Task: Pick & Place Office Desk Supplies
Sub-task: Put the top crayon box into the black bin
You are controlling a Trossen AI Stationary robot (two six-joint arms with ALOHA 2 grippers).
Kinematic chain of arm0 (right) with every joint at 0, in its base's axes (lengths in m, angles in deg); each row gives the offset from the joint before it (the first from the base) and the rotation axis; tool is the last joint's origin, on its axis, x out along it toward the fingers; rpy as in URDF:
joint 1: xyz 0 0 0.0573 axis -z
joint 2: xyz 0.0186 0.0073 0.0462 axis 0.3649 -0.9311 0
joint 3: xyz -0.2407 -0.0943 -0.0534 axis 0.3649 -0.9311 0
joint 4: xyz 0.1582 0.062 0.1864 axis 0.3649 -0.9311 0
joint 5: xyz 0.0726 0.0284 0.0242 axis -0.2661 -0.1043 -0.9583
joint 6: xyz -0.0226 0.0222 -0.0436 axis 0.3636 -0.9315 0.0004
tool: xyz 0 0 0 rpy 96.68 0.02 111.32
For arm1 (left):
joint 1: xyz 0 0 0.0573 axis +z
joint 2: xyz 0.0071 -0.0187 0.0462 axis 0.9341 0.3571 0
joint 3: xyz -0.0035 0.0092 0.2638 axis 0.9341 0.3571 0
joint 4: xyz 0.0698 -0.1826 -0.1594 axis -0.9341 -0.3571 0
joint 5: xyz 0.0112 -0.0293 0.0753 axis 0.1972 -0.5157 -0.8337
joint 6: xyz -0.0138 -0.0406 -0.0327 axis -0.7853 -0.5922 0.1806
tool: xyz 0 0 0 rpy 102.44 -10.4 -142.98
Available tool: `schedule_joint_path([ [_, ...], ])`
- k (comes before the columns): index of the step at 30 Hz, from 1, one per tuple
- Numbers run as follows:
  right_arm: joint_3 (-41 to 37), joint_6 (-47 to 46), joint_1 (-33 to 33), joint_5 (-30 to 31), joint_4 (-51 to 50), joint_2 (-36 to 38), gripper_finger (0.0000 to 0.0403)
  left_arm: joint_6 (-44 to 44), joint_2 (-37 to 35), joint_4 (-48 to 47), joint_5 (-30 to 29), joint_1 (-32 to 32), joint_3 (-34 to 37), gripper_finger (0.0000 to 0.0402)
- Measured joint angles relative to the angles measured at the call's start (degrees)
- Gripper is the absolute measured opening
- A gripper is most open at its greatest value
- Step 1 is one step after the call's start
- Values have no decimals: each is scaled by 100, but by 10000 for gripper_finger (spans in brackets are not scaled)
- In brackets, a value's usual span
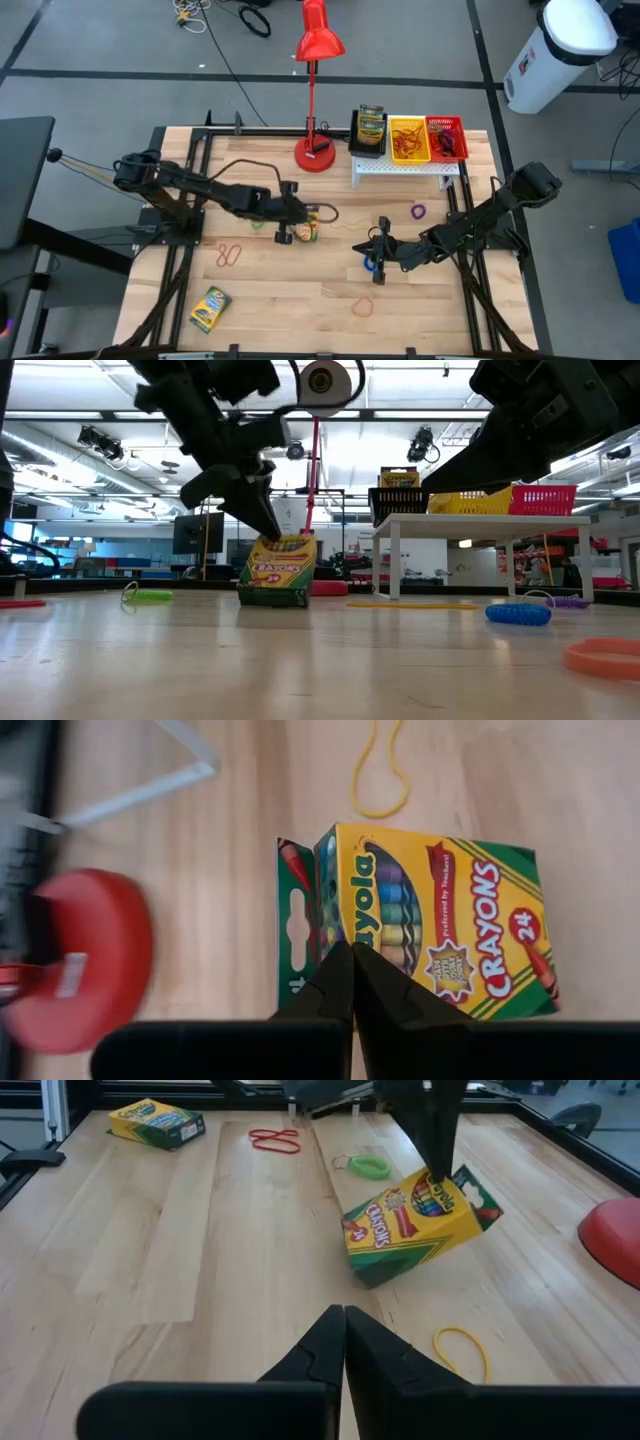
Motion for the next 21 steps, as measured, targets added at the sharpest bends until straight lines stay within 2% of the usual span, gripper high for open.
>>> schedule_joint_path([
  [8,0,-139,0,139,31,0,21,20,2,384,-1770,-910,-2,2],
  [17,0,-268,44,256,66,2,21,-98,312,668,-2991,-1468,-4,2],
  [21,0,-266,44,260,92,2,21,-66,689,820,-3787,-1569,-4,2],
])
